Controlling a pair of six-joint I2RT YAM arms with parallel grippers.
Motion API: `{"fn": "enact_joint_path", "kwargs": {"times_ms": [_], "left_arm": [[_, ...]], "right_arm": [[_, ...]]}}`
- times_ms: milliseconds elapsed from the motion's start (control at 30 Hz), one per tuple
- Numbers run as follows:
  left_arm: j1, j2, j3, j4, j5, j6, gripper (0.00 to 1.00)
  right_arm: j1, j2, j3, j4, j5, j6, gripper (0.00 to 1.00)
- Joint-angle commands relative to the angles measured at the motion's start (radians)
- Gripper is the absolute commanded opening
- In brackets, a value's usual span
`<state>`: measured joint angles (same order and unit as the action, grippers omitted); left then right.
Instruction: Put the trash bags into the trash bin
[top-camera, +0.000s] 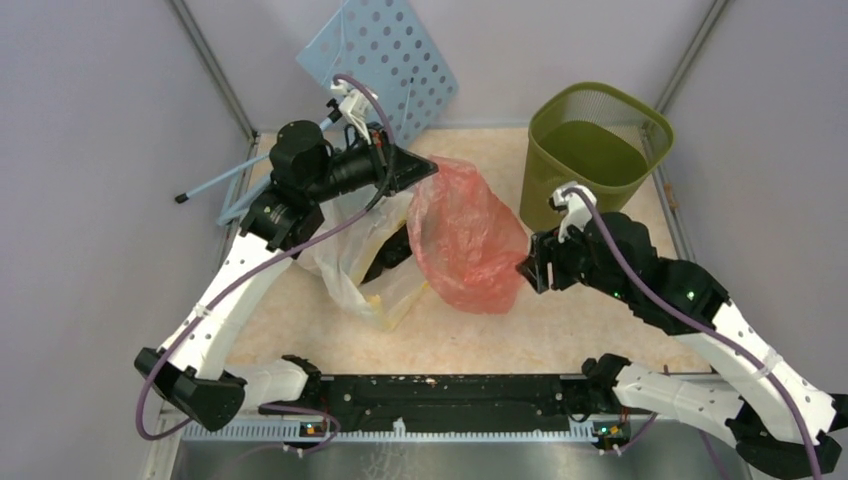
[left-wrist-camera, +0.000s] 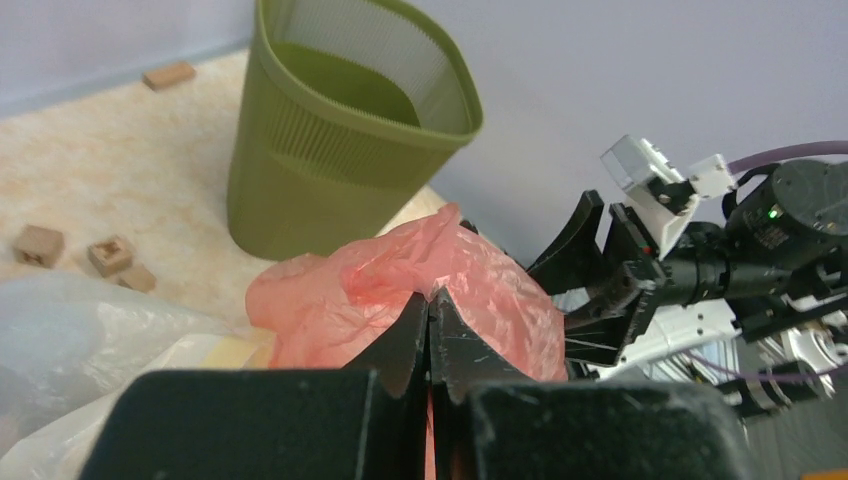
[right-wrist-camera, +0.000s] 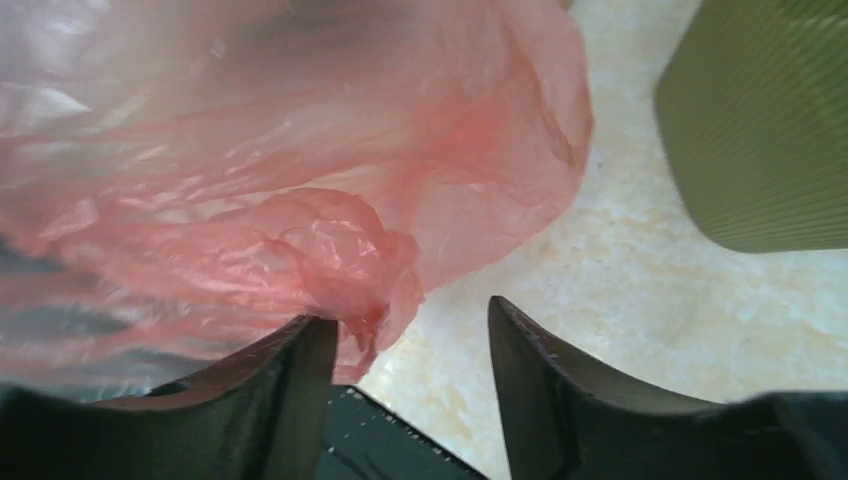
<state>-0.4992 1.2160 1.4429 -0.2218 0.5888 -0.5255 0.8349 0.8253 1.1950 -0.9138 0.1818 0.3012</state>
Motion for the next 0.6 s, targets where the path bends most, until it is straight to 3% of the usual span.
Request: {"fn": "enact_joint_path", "kwargs": {"times_ms": [0,233,367,567], "left_arm": [[0.002,0.029,-0.049,0.115,0.098,-0.017,0.0],[0.001,0.08,-0.069,0.172,0.164,-0.072,0.0],[0.001,0.088,-0.103,0.213,0.163,-0.101,0.0],[0.001,0.096,-0.138,0.248,0.118,-0.135,0.0]], "right_arm": [[-0.004,-0.081,-0.003,0.098,-0.214,-0.096,0.63],[-0.003,0.024,0.079,0.105,-0.257,-0.148,0.75],[0.001,0.098,0.09,0.137,-0.209,-0.079,0.81],[0.193,0.196,0.048,0.27,0.177,0.118,0.83]]}}
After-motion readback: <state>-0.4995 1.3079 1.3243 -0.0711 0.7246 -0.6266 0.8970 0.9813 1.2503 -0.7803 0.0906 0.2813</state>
